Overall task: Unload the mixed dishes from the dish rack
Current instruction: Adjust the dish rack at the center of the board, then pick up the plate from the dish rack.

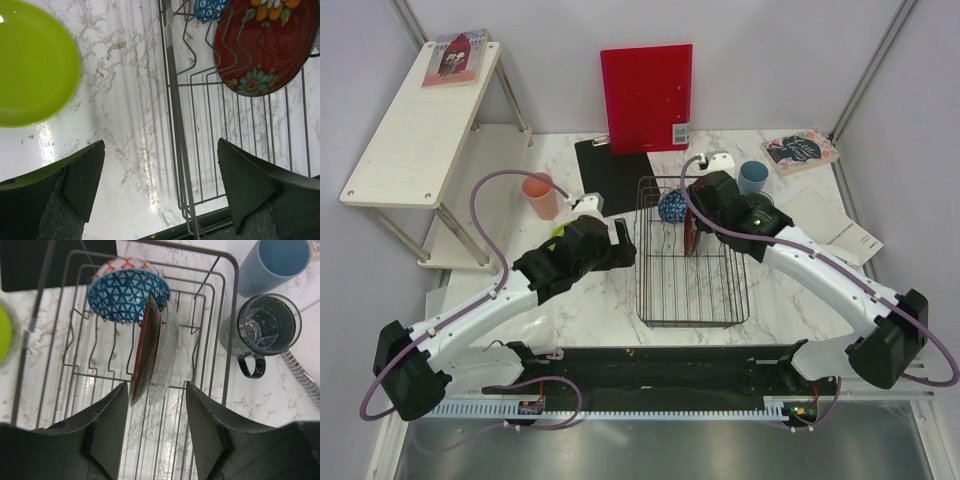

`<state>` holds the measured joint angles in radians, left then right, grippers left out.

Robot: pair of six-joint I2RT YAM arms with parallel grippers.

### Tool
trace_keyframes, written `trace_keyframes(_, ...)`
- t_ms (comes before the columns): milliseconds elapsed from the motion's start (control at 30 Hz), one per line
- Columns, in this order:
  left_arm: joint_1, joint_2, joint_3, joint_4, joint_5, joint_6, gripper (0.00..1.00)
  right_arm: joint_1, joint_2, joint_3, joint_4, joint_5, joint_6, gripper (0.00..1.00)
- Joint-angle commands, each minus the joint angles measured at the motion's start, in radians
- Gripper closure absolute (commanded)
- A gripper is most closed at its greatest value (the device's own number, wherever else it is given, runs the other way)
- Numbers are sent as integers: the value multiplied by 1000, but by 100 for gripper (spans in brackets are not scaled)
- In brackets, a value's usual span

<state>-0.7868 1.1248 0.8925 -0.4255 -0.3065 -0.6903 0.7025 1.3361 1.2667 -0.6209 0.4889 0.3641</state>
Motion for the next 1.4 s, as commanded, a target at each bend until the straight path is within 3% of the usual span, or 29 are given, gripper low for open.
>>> trace_keyframes(0,1,-92,-56,4,-3,29,1,8,75,59,-31,109,-34,43)
trace_keyframes(833,1,-168,-148,-7,-11,9,1,-14,311,5,66,175,-8,47)
trace_keyframes(1067,1,-157,-150,-7,-6,6,1,-14,296,5,50,214,6,80)
trace_keyframes(1267,1,-143,-147,2,1,3,1,-3,288,25,10,287,1,98)
trace_keyframes(1367,1,-131,-145,5,7,2,1,14,281,37,-10,335,-2,100)
